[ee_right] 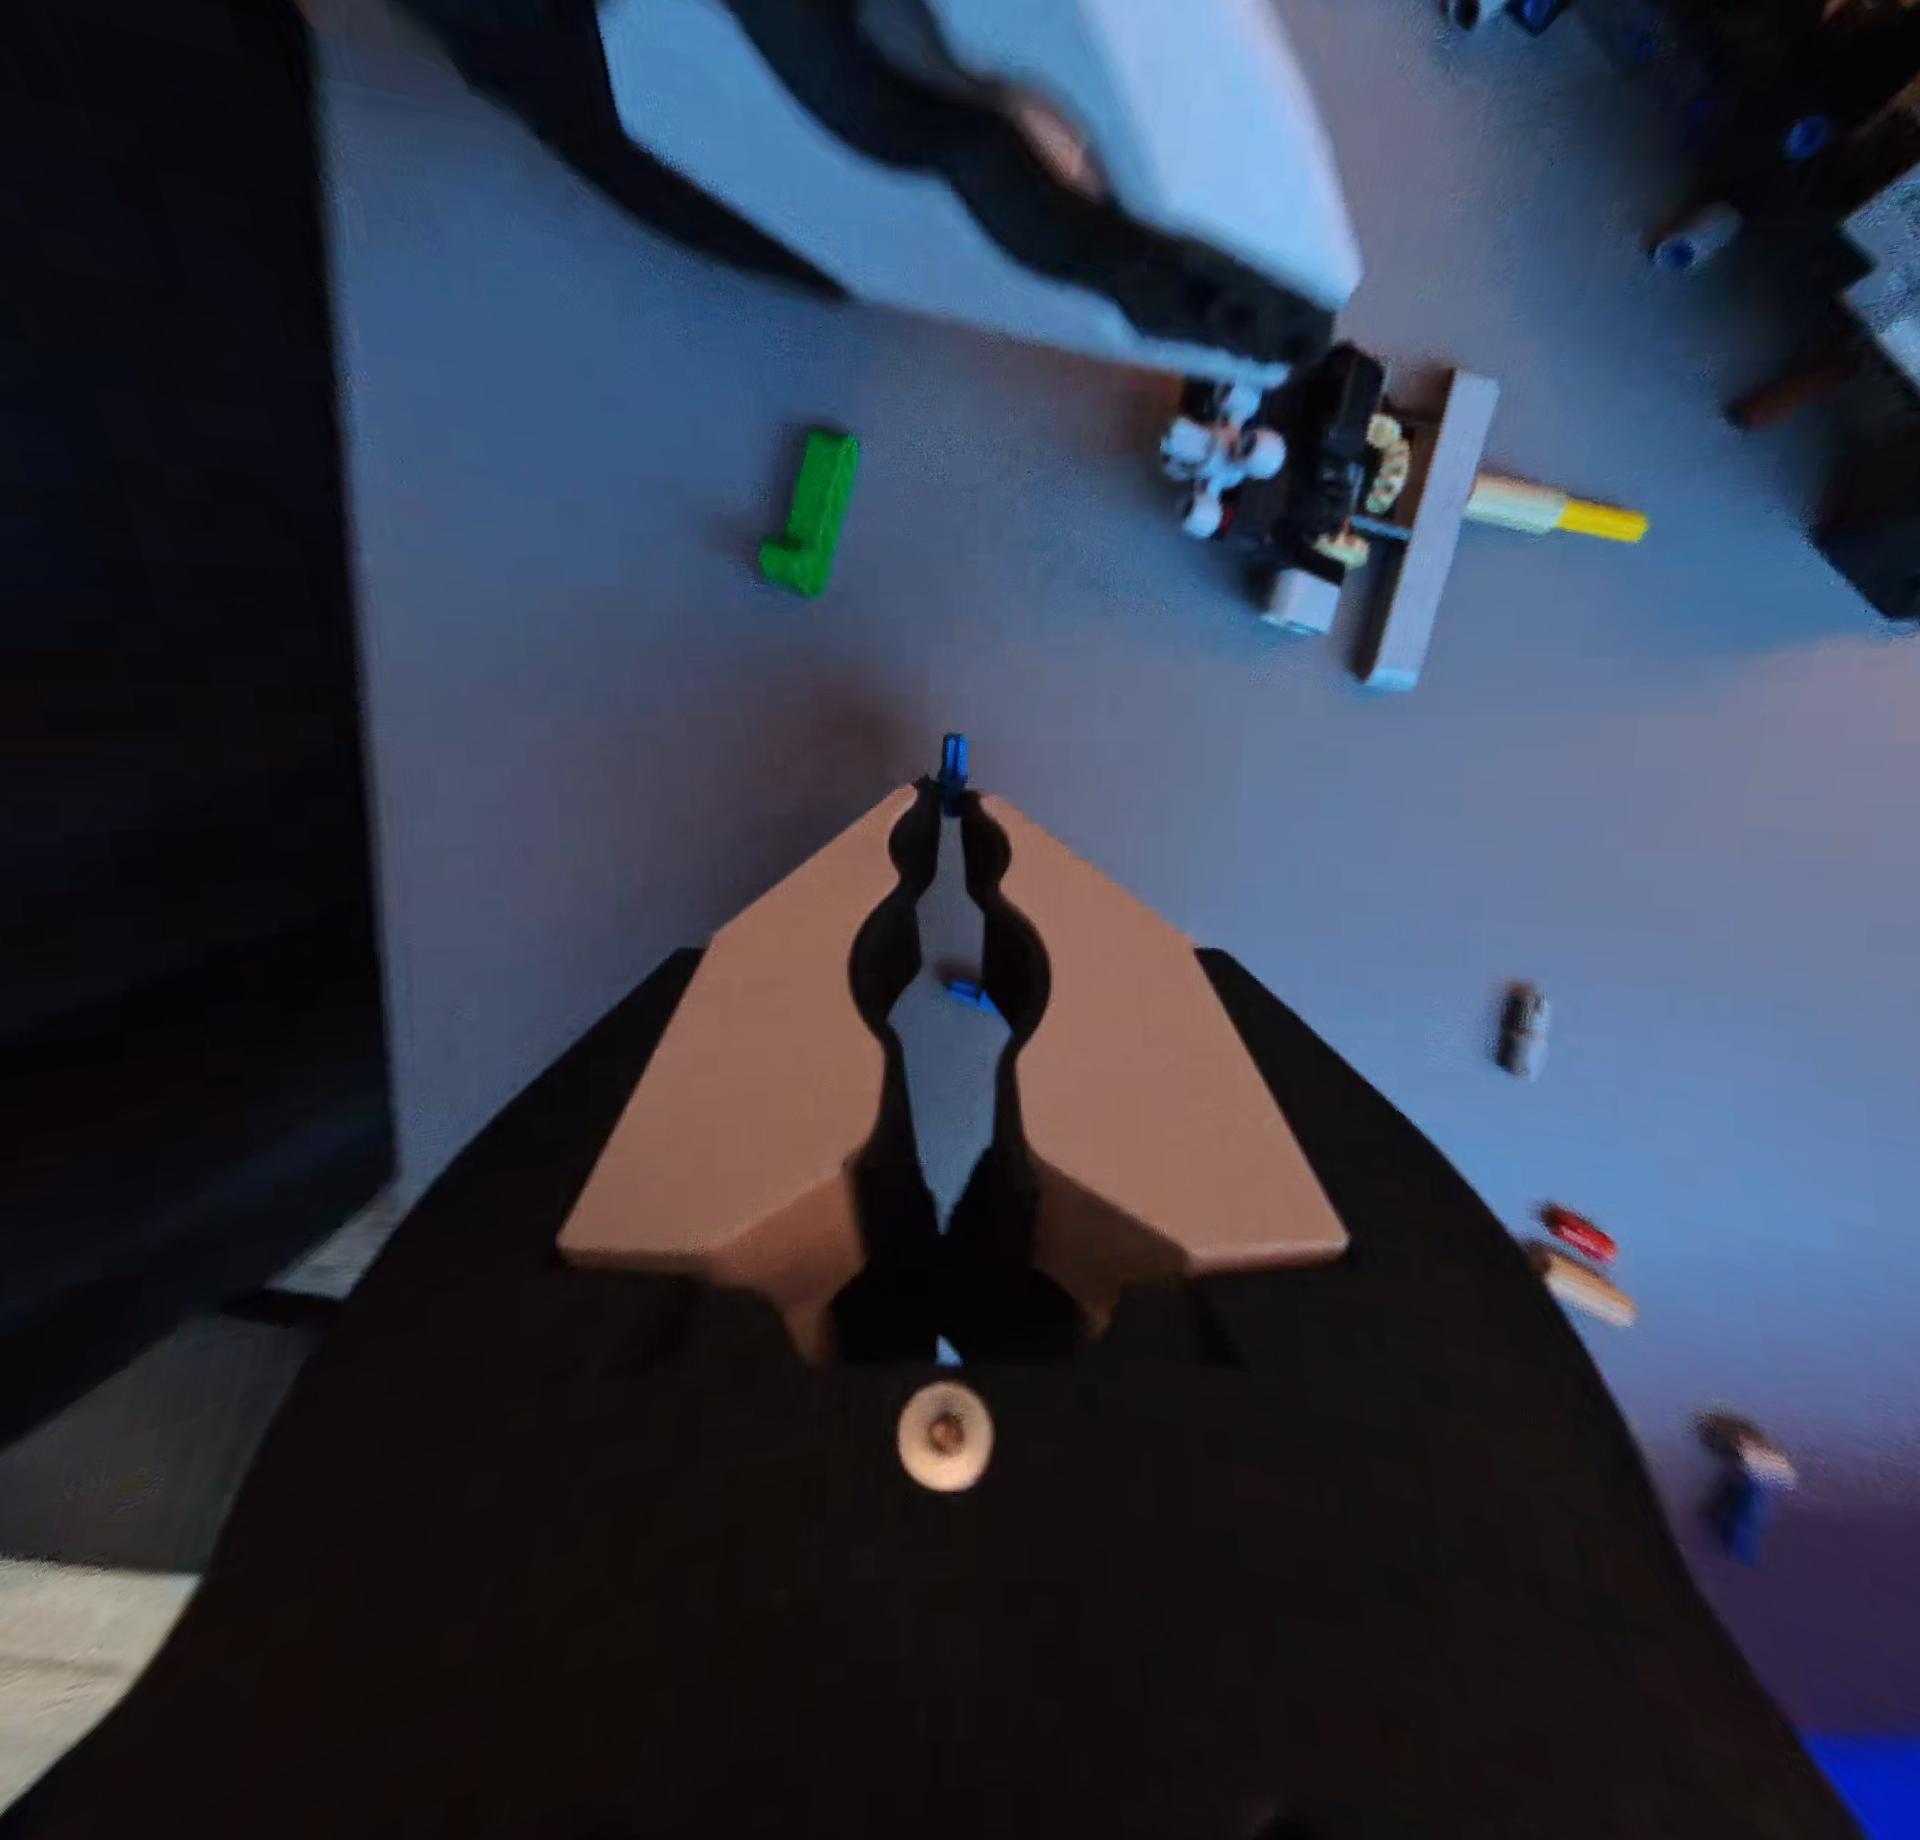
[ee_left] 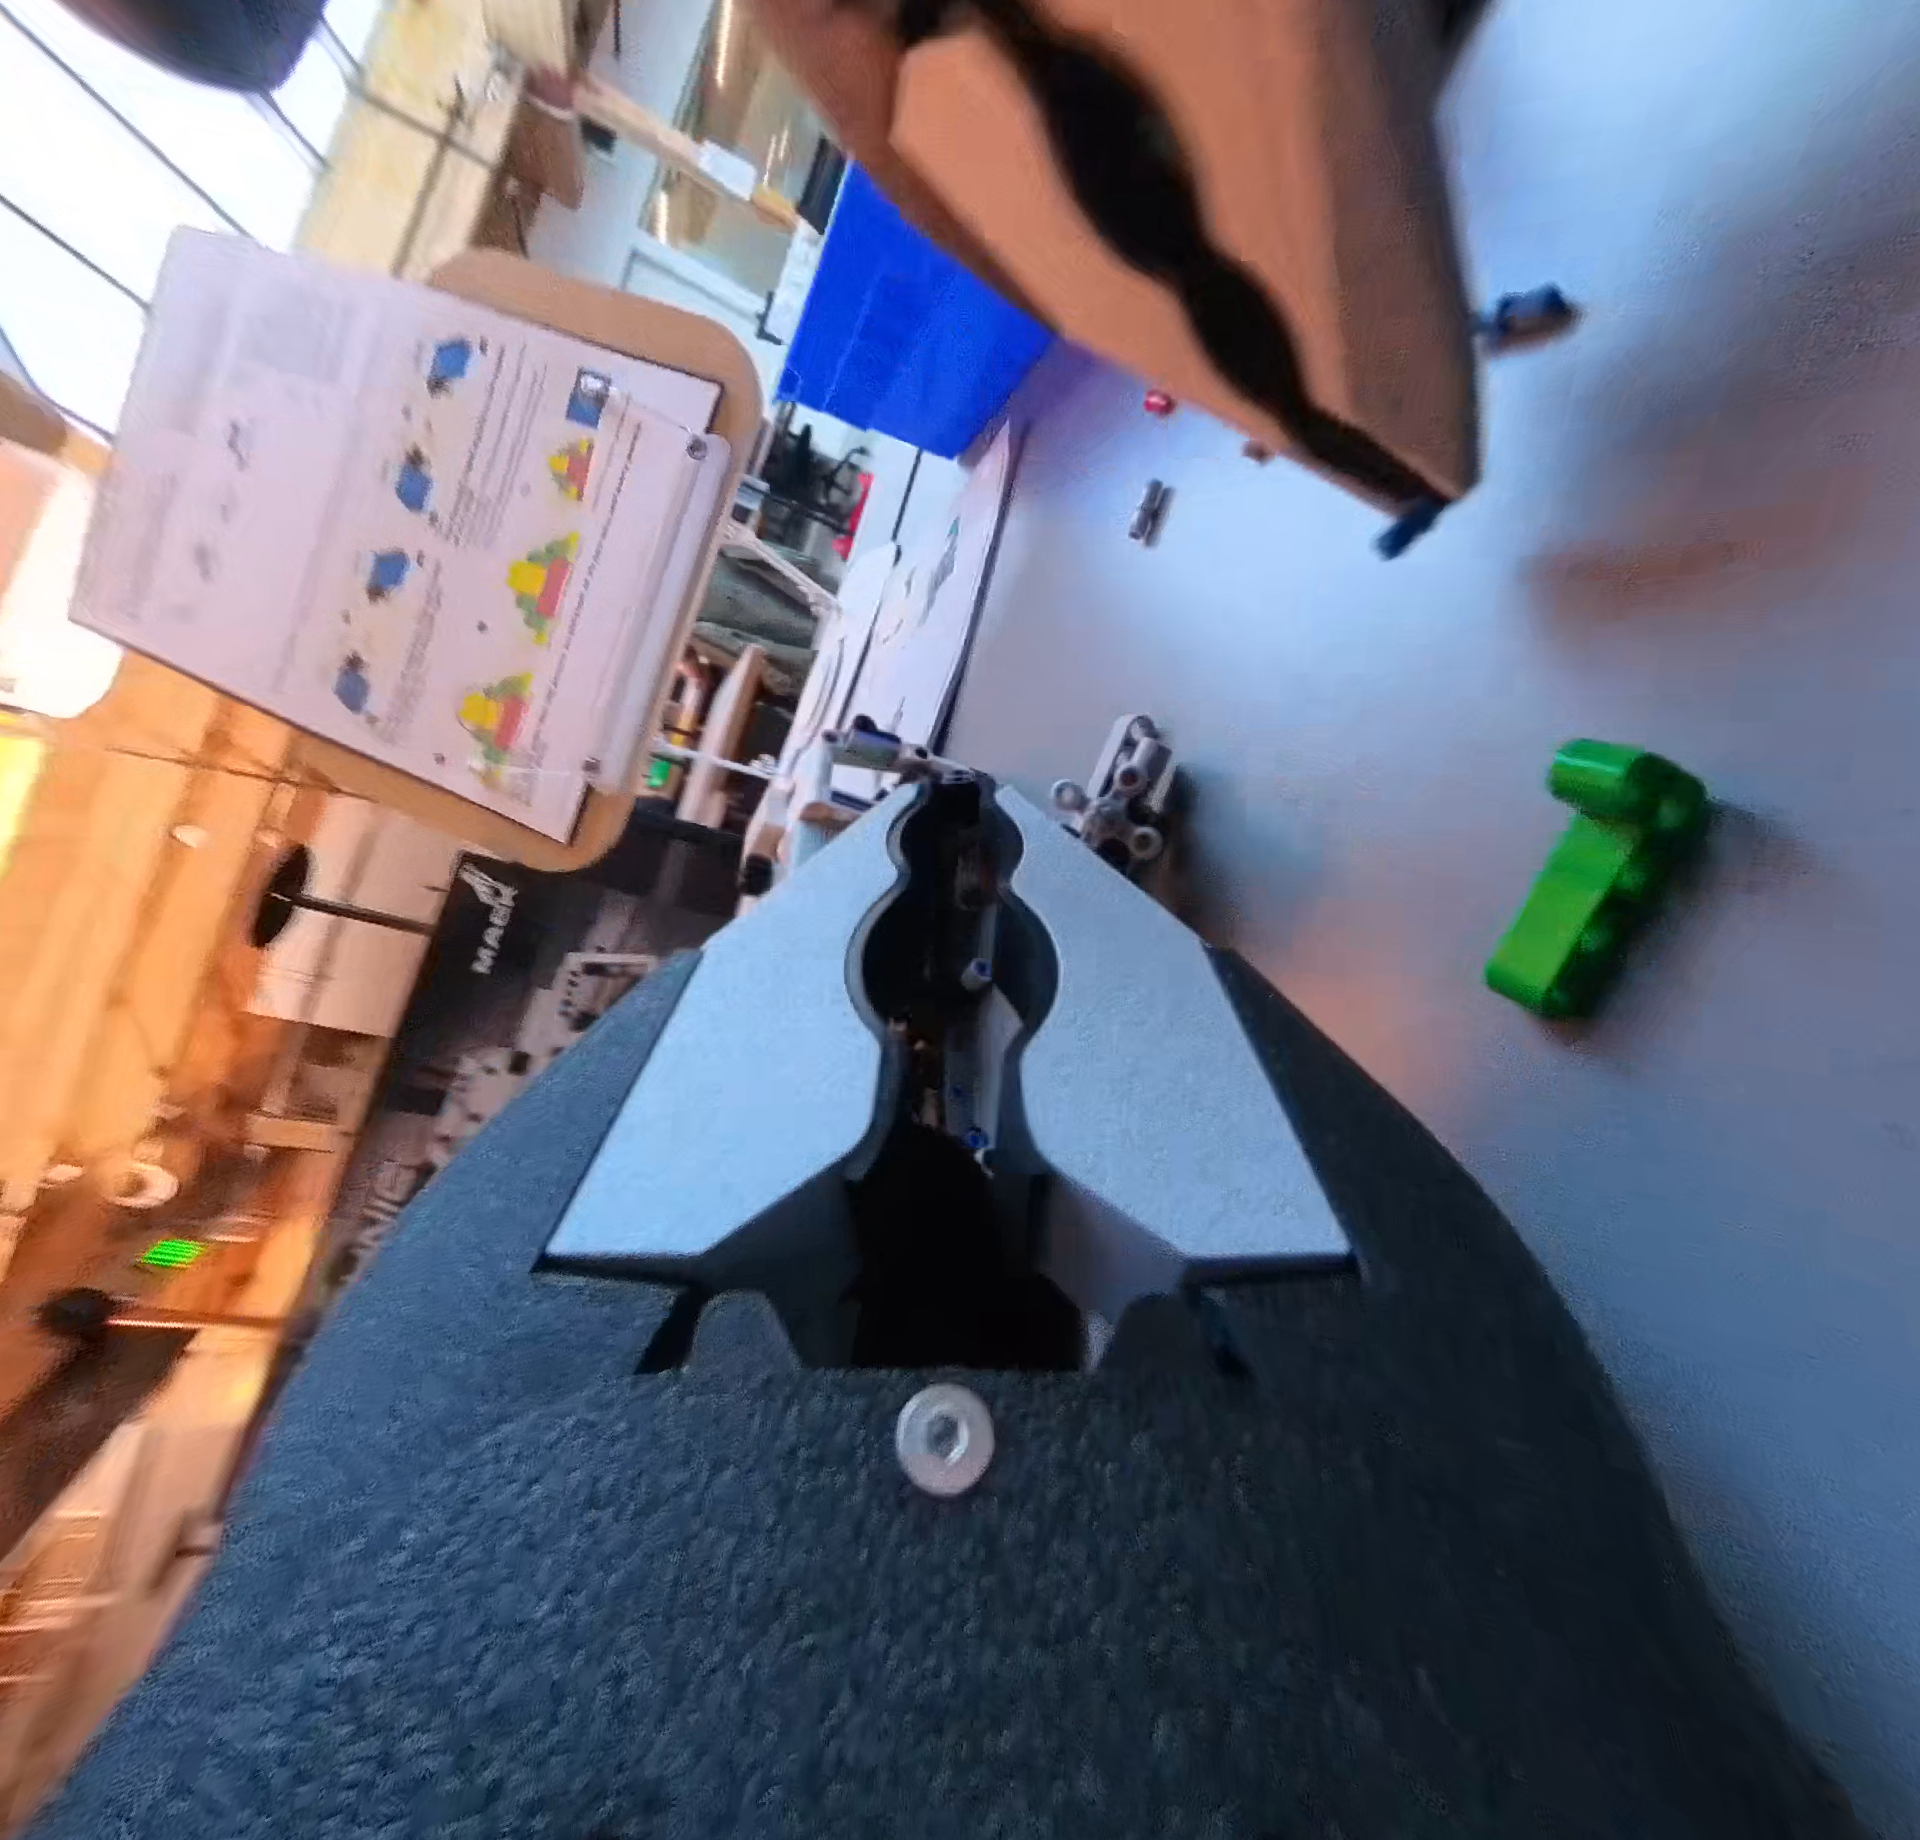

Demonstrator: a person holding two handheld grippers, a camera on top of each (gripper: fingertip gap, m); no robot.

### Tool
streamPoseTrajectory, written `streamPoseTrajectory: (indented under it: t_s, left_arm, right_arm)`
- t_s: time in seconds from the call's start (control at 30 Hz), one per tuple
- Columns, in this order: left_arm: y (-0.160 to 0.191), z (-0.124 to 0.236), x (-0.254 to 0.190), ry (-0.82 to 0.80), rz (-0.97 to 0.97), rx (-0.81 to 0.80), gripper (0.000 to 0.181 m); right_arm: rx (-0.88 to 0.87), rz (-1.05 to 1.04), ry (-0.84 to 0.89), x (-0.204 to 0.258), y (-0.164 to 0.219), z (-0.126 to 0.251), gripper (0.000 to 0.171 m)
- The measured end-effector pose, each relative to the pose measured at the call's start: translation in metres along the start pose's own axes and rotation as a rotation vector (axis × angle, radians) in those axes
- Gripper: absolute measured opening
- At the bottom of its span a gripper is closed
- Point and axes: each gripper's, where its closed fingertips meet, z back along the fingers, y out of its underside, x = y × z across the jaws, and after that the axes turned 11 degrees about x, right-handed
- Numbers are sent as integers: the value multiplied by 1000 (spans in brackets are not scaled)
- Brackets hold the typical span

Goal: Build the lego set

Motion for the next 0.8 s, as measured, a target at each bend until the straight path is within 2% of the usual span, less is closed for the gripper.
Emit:
streamPoseTrajectory:
  t_s: [0.13, 0.27, 0.33, 0.53, 0.63, 0.73, 0.8]
  left_arm:
    - [4, -4, 4, 50, 93, 5, 4]
    - [5, -4, 2, 54, 79, 6, 3]
    - [5, -3, 0, 53, 67, 9, 3]
    - [6, -2, 4, 68, 112, -4, 3]
    - [6, -1, 5, 75, 123, -14, 3]
    - [3, 1, 3, 81, 116, -28, 4]
    - [1, 2, 2, 84, 110, -36, 4]
  right_arm:
    - [38, 79, 173, -1, 9, -7, 3]
    - [-39, -4, 126, 2, 10, -8, 4]
    - [-124, -29, 104, 4, 7, -6, 12]
    - [-455, -132, 163, 0, 2, 8, 16]
    - [-458, -154, 143, 13, 3, 5, 21]
    - [-436, -97, 245, 16, 4, 3, 17]
    - [-405, -69, 233, 20, 6, -1, 16]
